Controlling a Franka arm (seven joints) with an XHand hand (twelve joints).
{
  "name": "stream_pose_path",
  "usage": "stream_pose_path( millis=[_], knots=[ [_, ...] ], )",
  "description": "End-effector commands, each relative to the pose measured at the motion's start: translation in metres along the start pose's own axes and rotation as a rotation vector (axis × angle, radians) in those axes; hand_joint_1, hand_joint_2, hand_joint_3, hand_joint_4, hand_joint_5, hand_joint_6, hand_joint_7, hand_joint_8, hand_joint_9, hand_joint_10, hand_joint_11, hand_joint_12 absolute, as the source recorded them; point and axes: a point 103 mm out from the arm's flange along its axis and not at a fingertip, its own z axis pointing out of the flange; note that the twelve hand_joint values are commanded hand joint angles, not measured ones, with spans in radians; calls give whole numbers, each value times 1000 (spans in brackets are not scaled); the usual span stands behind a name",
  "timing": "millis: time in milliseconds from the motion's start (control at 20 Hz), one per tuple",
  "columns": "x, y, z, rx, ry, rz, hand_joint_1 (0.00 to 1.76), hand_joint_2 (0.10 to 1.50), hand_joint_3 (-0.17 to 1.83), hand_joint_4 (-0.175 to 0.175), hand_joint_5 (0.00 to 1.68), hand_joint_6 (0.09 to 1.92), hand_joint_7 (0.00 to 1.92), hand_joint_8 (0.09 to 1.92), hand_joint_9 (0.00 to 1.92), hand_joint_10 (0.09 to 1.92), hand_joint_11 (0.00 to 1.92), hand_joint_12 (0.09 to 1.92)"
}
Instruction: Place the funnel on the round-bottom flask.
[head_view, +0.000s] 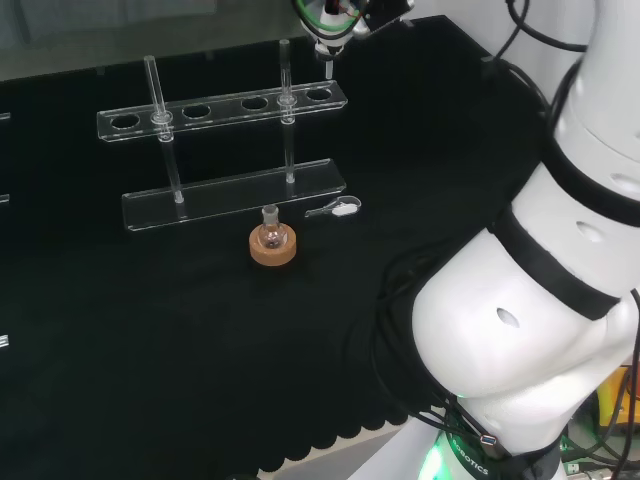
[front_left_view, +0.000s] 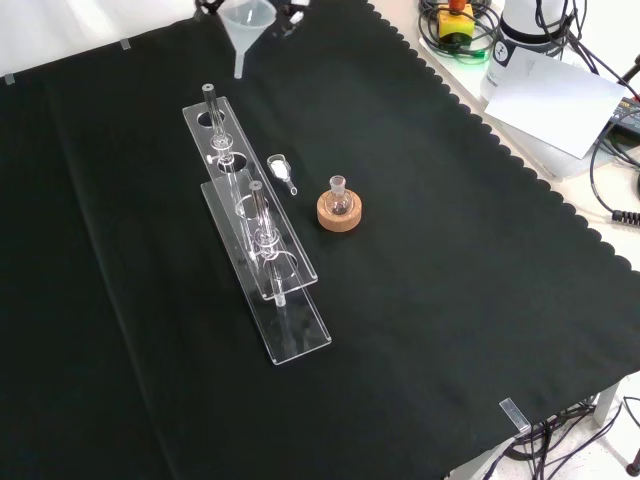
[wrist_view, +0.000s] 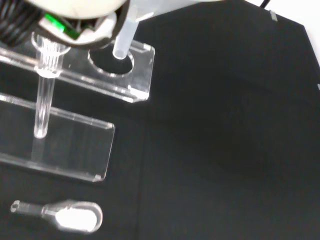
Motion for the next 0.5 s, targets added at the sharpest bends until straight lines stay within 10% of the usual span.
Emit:
stream_pose_path(
  millis=[50, 500],
  knots=[
    [16, -55, 7, 8, -17, -4, 1011, 586, 741, 16, 524, 663, 549, 648, 942, 447, 712, 1268],
    [59, -90, 26, 35, -35, -65, 1010, 587, 744, 17, 529, 685, 566, 653, 949, 449, 713, 1268]
  ],
)
